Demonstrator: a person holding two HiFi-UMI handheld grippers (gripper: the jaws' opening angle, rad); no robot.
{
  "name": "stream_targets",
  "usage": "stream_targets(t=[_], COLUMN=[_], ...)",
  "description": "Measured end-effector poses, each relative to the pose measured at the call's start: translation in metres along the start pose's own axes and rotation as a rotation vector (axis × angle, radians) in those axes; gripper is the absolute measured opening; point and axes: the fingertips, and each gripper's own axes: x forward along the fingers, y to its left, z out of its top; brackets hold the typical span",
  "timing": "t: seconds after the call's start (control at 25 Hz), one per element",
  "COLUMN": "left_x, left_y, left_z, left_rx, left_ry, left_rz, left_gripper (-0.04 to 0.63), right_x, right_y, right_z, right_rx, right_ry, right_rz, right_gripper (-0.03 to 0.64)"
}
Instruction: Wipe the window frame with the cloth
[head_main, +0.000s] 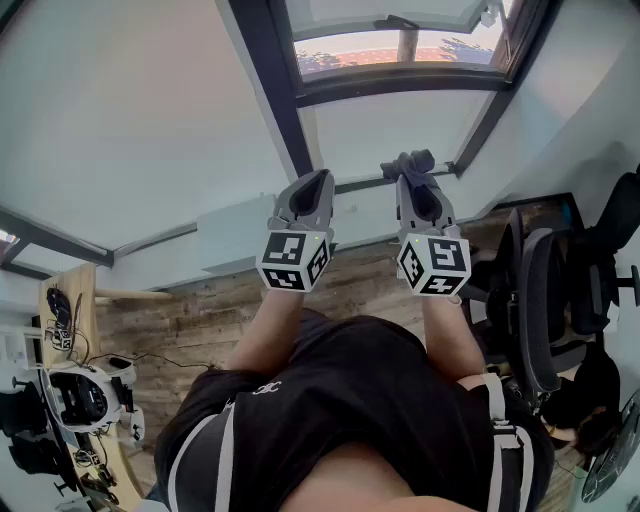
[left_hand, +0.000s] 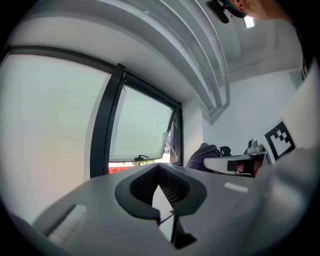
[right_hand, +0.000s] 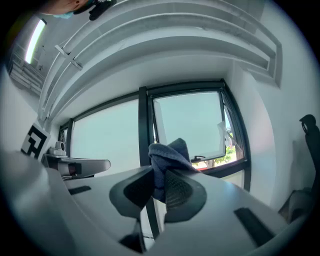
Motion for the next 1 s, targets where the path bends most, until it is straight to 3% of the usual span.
stream_targets(t=[0.64,1.0], left_x=[0.008,0.011], left_y=[-0.01,-0.023], left_z=[-0.007,0.0], left_rx=[-0.012,-0.013], left_ry=[0.02,0.016], left_rz=[-0.017,-0.015], left_gripper=[0.009,0.009], right_x=[-0.002,-0.012], right_y=[-0.001,-0.007], right_z=[-0.001,0.012], right_rx=[0.078,0.082], right_ry=[0.007,-0.047], right_rz=[0.043,0.097], right_gripper=[0.049,0.048])
